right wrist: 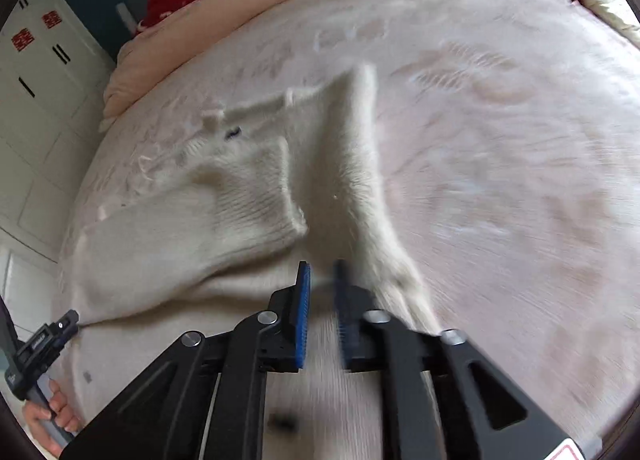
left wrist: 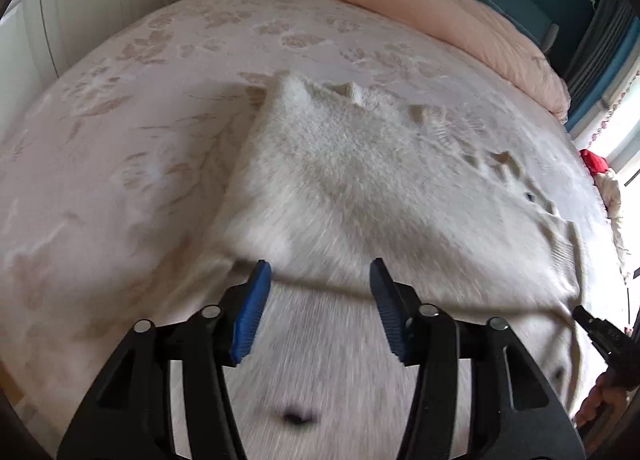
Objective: Fold small clothes
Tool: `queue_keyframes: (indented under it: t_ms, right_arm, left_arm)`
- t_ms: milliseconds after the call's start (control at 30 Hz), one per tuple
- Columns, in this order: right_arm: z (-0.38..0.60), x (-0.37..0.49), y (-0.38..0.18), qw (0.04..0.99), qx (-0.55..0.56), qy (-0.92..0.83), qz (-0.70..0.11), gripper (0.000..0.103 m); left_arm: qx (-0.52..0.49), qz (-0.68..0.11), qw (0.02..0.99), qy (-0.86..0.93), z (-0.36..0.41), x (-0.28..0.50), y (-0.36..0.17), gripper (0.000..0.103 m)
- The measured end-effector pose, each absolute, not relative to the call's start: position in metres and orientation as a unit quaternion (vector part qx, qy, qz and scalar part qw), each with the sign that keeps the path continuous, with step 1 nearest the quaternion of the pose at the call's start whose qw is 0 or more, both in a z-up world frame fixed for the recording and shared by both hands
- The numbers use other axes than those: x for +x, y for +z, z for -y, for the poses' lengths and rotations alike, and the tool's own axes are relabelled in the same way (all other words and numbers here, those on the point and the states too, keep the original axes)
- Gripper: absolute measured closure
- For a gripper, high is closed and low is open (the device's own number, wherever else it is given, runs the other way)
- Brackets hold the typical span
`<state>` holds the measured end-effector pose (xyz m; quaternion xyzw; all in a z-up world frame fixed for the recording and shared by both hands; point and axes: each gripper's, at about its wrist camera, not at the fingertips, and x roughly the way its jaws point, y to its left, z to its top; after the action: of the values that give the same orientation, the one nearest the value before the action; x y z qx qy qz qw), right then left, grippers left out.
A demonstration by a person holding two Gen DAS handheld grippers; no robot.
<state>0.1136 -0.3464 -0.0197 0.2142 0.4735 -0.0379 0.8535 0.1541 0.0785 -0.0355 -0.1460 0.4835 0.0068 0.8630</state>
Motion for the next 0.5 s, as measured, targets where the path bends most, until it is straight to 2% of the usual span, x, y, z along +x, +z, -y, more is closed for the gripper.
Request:
queue_keyframes:
  t_ms: [33, 67, 100, 133, 167, 300, 433, 500]
  right_arm:
    - [0.348, 0.097, -0.006, 0.857, 0.214, -0.033, -0.468, 0.075]
    - [0.348, 0.081, 0.006, 0.859, 0.213, -0.025, -0.466, 0.060]
    - [0.348, 0.060, 0.015, 0.855, 0.207, -0.016, -0.475, 0.053]
    - [0.348, 0.044, 0.019, 0.849, 0.198, -0.009, -0.490, 0.048]
    - [0.344, 0.025, 0.019, 0.840, 0.189, 0.001, -0.508, 0.048]
    - [0.328, -0.047, -0.009, 0.793, 0.158, 0.035, -0.588, 0.048]
    - [0.303, -0.093, -0.035, 0.768, 0.134, 0.042, -0.624, 0.047]
    - [0.292, -0.106, -0.037, 0.783, 0.128, 0.039, -0.607, 0.044]
  left_arm:
    - [-0.145, -0.480, 0.865, 0.003, -0.085, 0.140, -0.026, 0.044]
    - [-0.144, -0.480, 0.866, 0.001, -0.090, 0.129, -0.020, 0.037]
    - [-0.142, -0.481, 0.865, -0.002, -0.097, 0.115, -0.014, 0.029]
    - [-0.139, -0.490, 0.861, -0.005, -0.106, 0.096, -0.010, 0.025]
    - [-0.137, -0.497, 0.857, -0.004, -0.111, 0.084, -0.010, 0.021]
    - [-0.140, -0.550, 0.823, 0.010, -0.136, 0.028, -0.027, 0.021]
    - [-0.164, -0.577, 0.800, 0.026, -0.147, -0.011, -0.048, 0.021]
    - [-0.193, -0.592, 0.782, 0.020, -0.144, -0.023, -0.063, 0.018]
